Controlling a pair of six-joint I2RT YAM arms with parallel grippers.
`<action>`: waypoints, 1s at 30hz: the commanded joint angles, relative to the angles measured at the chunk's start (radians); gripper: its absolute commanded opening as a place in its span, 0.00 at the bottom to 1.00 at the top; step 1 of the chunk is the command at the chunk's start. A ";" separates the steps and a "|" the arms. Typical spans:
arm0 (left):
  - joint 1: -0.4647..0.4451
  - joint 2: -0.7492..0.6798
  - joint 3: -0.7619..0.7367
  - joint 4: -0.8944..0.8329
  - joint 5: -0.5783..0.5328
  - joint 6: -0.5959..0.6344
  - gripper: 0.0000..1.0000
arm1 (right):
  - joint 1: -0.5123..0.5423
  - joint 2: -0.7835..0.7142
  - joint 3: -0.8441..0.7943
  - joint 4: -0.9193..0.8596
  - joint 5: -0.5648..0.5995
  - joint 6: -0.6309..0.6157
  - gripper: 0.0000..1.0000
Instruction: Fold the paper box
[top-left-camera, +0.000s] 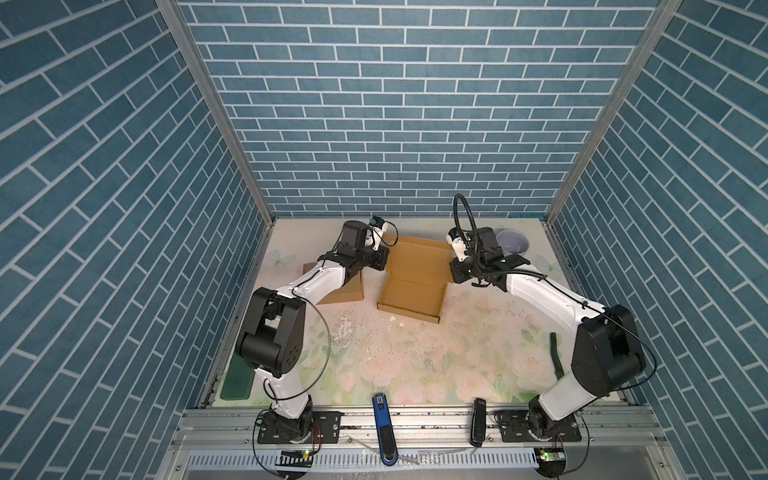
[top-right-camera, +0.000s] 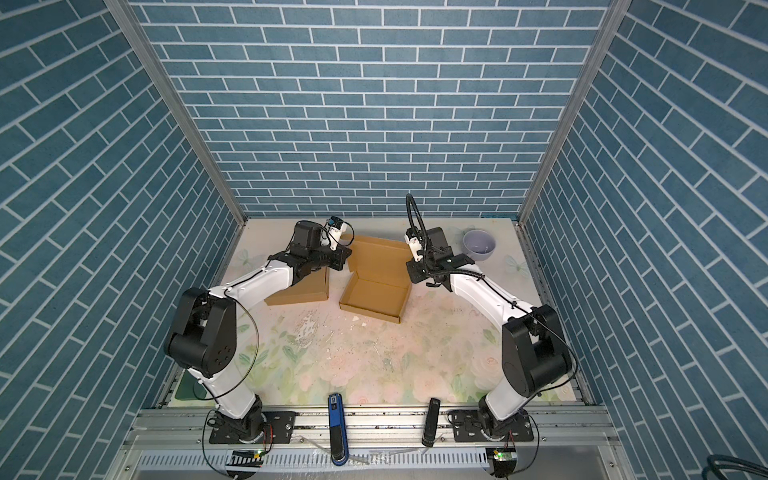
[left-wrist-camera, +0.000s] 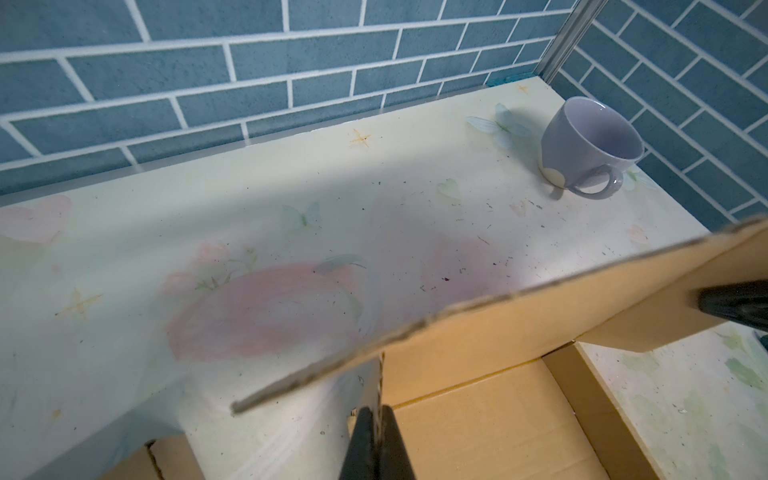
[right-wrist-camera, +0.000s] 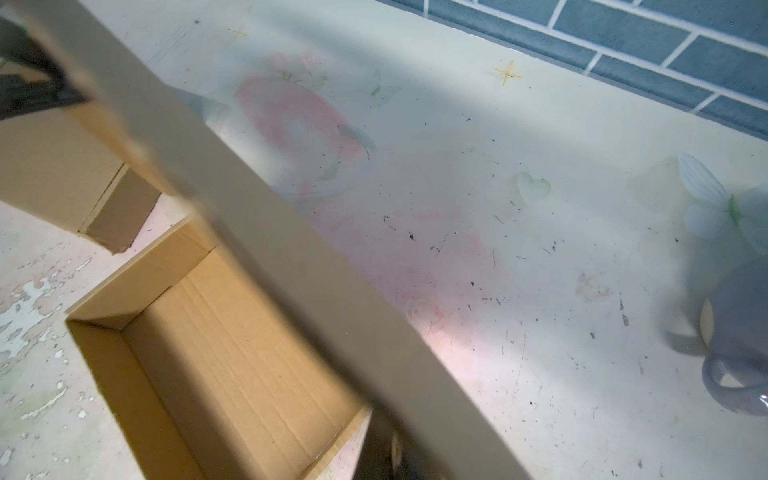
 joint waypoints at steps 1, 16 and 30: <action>-0.043 -0.045 -0.040 0.113 0.011 -0.041 0.00 | 0.037 0.022 0.050 -0.021 0.050 0.053 0.00; -0.100 -0.156 -0.244 0.269 -0.112 -0.104 0.00 | 0.140 0.013 -0.031 0.028 0.110 0.150 0.05; -0.141 -0.234 -0.365 0.279 -0.168 -0.116 0.00 | 0.212 -0.031 -0.210 0.175 0.134 0.213 0.12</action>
